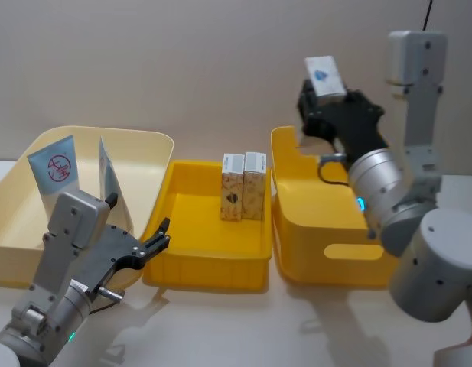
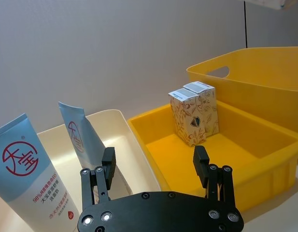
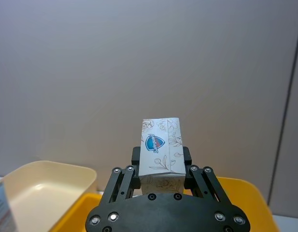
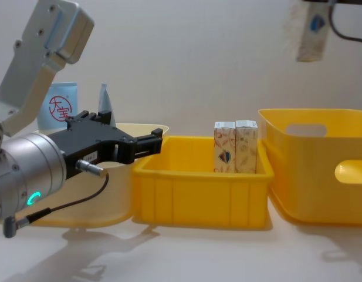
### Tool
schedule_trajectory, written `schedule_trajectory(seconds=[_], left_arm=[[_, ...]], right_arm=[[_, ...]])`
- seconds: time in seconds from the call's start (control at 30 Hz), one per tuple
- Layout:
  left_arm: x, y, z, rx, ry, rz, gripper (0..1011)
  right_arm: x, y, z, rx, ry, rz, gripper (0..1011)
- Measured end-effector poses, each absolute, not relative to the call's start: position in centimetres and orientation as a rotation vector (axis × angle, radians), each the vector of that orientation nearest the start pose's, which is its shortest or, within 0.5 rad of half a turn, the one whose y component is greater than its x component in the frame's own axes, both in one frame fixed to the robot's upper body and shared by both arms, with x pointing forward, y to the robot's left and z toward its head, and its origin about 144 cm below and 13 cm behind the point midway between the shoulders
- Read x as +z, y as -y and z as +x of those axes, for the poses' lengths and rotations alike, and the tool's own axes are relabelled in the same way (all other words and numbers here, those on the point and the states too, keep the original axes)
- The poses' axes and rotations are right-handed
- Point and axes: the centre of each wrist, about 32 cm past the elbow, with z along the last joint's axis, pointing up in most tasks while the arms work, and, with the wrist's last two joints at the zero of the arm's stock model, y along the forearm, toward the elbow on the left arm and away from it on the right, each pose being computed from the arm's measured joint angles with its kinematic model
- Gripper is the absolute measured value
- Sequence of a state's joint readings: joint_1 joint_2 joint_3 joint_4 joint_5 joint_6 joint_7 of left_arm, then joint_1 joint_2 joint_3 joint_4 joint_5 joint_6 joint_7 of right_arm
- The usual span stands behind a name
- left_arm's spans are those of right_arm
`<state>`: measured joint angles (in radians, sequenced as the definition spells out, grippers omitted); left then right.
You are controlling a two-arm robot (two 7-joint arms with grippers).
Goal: Bimanual collaborative sorting of washing and personal care products
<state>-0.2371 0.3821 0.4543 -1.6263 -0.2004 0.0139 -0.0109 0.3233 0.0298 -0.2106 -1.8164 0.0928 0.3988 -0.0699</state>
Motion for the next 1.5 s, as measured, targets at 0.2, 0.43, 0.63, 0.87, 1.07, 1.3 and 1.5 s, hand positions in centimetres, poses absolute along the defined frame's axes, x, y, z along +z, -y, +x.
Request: schedule_trajectory(seconds=[0.2, 0.43, 0.63, 0.87, 1.07, 1.3, 1.5], left_arm=[[120.4, -19.8, 49.2, 1.124, 0.268, 0.061, 1001], [120.4, -19.8, 49.2, 1.124, 0.268, 0.061, 1002], [120.4, -19.8, 49.2, 1.124, 0.268, 0.061, 1002], [120.4, -19.8, 49.2, 1.124, 0.268, 0.061, 1001], [120.4, -19.8, 49.2, 1.124, 0.268, 0.061, 1002], [120.4, -19.8, 49.2, 1.124, 0.268, 0.061, 1002], [120.4, -19.8, 49.2, 1.124, 0.268, 0.061, 1001]], right_arm=[[132.3, 17.8, 50.5, -1.470, 0.153, 0.091, 444], [131.0, 18.3, 51.4, -1.521, 0.158, 0.010, 443], [129.5, 18.0, 52.6, -1.529, 0.125, -0.063, 444], [128.1, 17.3, 53.8, -1.521, 0.092, -0.118, 483], [127.4, 16.9, 54.4, -1.515, 0.074, -0.149, 685], [126.9, 16.7, 54.8, -1.510, 0.062, -0.169, 896], [126.6, 16.5, 55.0, -1.507, 0.056, -0.180, 1001]])
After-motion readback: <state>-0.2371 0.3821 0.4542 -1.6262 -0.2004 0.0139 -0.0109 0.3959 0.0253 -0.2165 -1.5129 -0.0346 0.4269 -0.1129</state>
